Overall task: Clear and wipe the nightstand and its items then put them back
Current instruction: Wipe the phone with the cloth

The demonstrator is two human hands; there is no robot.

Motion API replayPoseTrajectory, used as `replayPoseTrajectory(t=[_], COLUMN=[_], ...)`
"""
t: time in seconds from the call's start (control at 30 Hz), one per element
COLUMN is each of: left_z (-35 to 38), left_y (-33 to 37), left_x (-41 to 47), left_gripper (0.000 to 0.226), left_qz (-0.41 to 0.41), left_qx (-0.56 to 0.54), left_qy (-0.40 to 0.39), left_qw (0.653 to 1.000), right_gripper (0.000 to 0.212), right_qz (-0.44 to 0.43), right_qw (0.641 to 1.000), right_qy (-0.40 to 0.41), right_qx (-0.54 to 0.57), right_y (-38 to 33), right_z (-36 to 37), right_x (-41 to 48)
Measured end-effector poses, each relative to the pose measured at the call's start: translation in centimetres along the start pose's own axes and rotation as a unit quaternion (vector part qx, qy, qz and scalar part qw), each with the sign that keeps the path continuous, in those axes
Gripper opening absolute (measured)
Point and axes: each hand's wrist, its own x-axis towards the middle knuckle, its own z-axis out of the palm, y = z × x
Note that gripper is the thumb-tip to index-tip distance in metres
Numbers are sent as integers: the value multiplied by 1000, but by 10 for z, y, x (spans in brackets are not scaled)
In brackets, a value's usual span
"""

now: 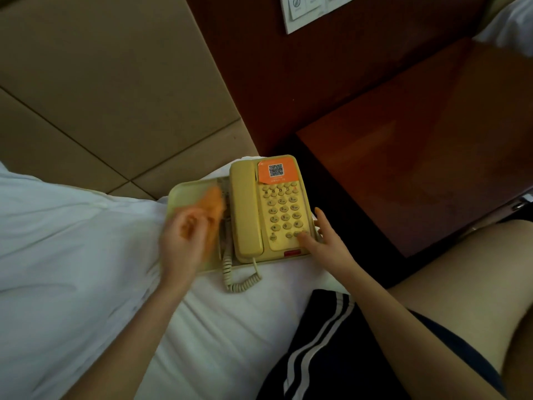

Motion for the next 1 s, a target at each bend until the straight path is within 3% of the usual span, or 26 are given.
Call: replayPoseTrajectory(t=[0.07, 0.13, 0.2, 0.4, 1.0], left_z=[-14, -23, -24, -13, -10], left_y=[-28, -56, -74, -85, -87], left_x=[19, 34, 39, 38, 47], left_gripper=[11, 26, 24, 22, 25], left_qz=[-89, -133, -161, -156, -184], left_qx=[35, 117, 147, 176, 218], left_qy=[60, 44, 19, -44, -54], left_qw=[994, 983, 976, 971, 957], right_gripper=[69, 66, 66, 65, 75], right_qz=[13, -3, -6, -1, 5], right_qw=[1000, 999, 999, 998, 956], right_qy=[22, 35, 43, 36, -13], right_qx=[18, 4, 2, -49, -293], right_y=[1, 1, 0, -4, -13], right_z=[3, 7, 10, 4, 29], right_x=[1, 4, 8, 18, 21])
